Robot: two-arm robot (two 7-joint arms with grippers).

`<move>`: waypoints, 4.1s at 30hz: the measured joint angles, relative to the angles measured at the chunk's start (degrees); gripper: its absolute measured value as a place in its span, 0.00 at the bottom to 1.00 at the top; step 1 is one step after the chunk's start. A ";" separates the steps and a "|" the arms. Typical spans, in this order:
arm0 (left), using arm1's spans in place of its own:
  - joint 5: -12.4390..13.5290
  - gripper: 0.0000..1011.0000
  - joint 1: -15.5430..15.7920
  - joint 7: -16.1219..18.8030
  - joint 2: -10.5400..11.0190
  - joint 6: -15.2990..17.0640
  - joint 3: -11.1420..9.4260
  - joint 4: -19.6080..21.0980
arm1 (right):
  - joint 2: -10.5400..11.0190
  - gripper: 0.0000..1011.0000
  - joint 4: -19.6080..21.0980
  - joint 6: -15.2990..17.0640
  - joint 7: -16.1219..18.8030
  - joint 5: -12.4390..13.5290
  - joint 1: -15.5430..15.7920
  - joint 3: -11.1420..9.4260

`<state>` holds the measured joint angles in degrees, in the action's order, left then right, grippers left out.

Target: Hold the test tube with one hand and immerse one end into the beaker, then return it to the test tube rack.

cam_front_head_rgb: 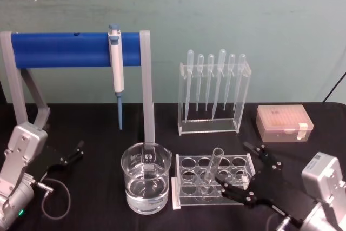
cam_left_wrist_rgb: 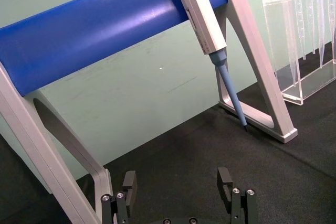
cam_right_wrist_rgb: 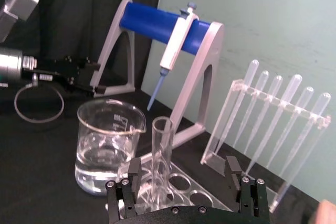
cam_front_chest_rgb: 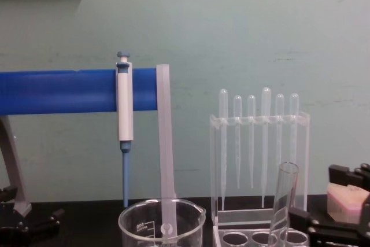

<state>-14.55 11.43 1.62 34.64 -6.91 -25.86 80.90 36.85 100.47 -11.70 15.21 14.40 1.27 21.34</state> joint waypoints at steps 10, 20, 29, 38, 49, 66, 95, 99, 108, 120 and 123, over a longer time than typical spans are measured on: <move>0.00 0.99 0.00 0.00 0.00 0.00 0.00 0.00 | -5.58 0.99 -4.96 -4.24 2.60 2.27 -1.83 0.42; 0.00 0.99 0.00 0.00 0.00 0.00 0.00 0.00 | -8.84 0.99 -7.97 -5.93 4.74 3.58 -2.84 0.01; 0.00 0.99 0.00 0.00 0.00 0.00 0.00 0.00 | -10.65 0.92 -9.32 -5.91 6.45 2.68 -3.63 0.08; 0.00 0.99 0.00 0.00 0.00 0.00 0.00 0.00 | -11.93 0.71 -9.14 -5.24 6.97 1.81 -3.35 -0.75; 0.00 0.99 0.00 0.00 0.00 0.00 0.00 0.00 | -12.40 0.33 -6.83 -4.43 7.40 1.50 -1.44 -3.06; 0.00 0.99 0.00 0.00 0.00 0.00 0.00 0.00 | -13.22 0.22 -3.40 -2.21 8.73 1.42 -0.60 -5.74; 0.00 0.99 0.00 0.00 0.00 0.00 0.00 0.00 | -6.32 0.22 7.50 28.95 8.72 12.17 -10.79 -7.39; 0.00 0.99 0.00 0.00 0.00 0.00 0.00 0.00 | -5.32 0.22 7.25 31.37 9.34 13.29 -13.12 -6.80; 0.00 0.99 0.00 0.00 0.00 0.00 0.00 0.00 | -4.39 0.22 6.46 32.84 10.38 15.28 -16.79 -5.69; 0.00 0.99 0.00 0.00 0.00 0.00 0.00 0.00 | -5.08 0.22 6.95 33.05 9.87 16.11 -20.67 -2.08; 0.00 0.99 0.00 0.00 0.00 0.00 0.00 0.00 | -5.50 0.22 6.95 33.07 9.71 16.12 -21.72 -0.90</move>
<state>-14.55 11.43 1.62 34.65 -6.91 -25.86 80.90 31.35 107.42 21.37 24.92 30.53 -20.44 20.44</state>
